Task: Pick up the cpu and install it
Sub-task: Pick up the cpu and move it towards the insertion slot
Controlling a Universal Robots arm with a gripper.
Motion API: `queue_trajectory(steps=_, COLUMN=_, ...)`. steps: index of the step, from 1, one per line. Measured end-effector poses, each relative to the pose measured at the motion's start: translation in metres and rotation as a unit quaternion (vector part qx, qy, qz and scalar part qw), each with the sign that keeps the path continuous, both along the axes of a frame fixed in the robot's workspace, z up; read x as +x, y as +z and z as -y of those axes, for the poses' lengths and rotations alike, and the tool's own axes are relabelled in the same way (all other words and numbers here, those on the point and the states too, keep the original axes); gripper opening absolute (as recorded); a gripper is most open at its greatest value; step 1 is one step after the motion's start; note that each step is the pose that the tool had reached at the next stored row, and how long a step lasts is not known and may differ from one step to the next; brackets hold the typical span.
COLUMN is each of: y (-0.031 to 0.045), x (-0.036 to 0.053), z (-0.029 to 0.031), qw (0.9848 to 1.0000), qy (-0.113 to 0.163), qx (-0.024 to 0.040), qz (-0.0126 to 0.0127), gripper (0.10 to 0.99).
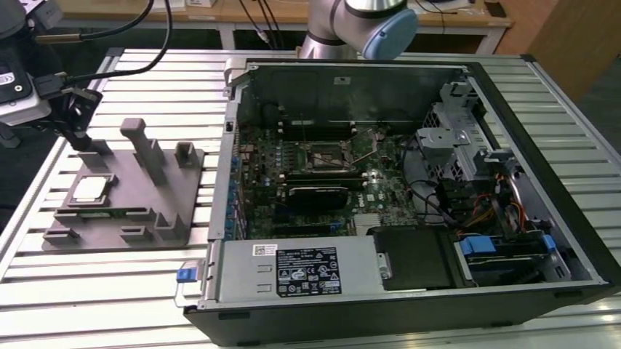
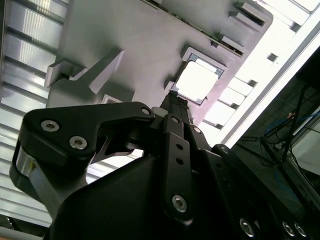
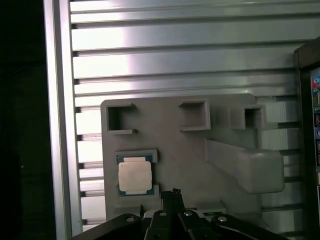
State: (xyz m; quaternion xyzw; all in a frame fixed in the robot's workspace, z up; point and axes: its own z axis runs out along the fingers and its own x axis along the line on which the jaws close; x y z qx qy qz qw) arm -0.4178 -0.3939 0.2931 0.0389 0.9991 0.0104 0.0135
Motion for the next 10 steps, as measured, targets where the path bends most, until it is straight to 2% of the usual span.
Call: queue_trajectory(steps=10, y=-0.0147, x=-0.006, z=0.0, qw=1.0, qy=0.0, qx=0.0, qz=0.0, gripper=0.106)
